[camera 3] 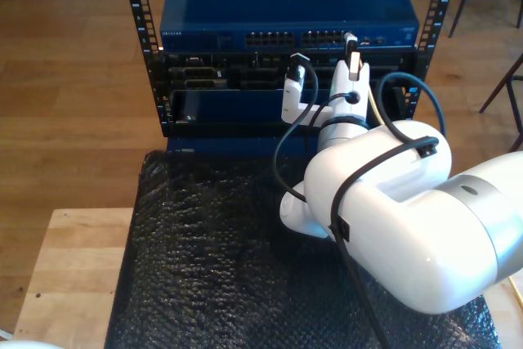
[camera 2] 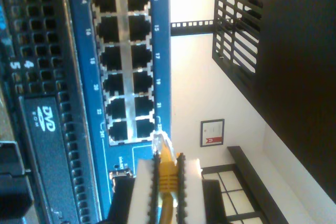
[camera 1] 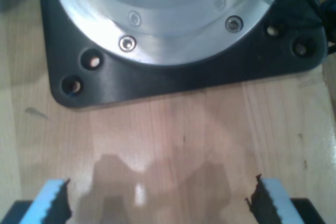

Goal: Grab the cable and plug it in

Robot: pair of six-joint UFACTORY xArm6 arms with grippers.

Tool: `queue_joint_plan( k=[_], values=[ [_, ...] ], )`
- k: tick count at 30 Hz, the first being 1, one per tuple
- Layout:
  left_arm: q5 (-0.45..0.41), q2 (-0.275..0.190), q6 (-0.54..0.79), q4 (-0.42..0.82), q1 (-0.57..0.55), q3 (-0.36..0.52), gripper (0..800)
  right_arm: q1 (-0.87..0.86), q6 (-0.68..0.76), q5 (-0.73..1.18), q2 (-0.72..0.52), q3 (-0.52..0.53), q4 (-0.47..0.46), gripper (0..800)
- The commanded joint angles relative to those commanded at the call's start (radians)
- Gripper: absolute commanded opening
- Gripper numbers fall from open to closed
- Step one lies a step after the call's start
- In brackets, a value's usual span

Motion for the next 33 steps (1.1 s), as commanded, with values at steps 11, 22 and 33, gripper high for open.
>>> queue_joint_plan(
  k=[11,22,33],
  values=[
    [0.0,0.0,0.0,0.0,0.0,0.0,800,-0.014,0.0,0.012,0.011,-0.015,-0.021,0],
    [0.0,0.0,0.0,0.0,0.0,0.0,800,-0.015,0.002,0.015,0.009,-0.014,-0.023,0],
    [0.0,0.0,0.0,0.0,0.0,0.0,800,-0.012,0.011,0.015,0.008,-0.006,-0.023,0]
  ],
)
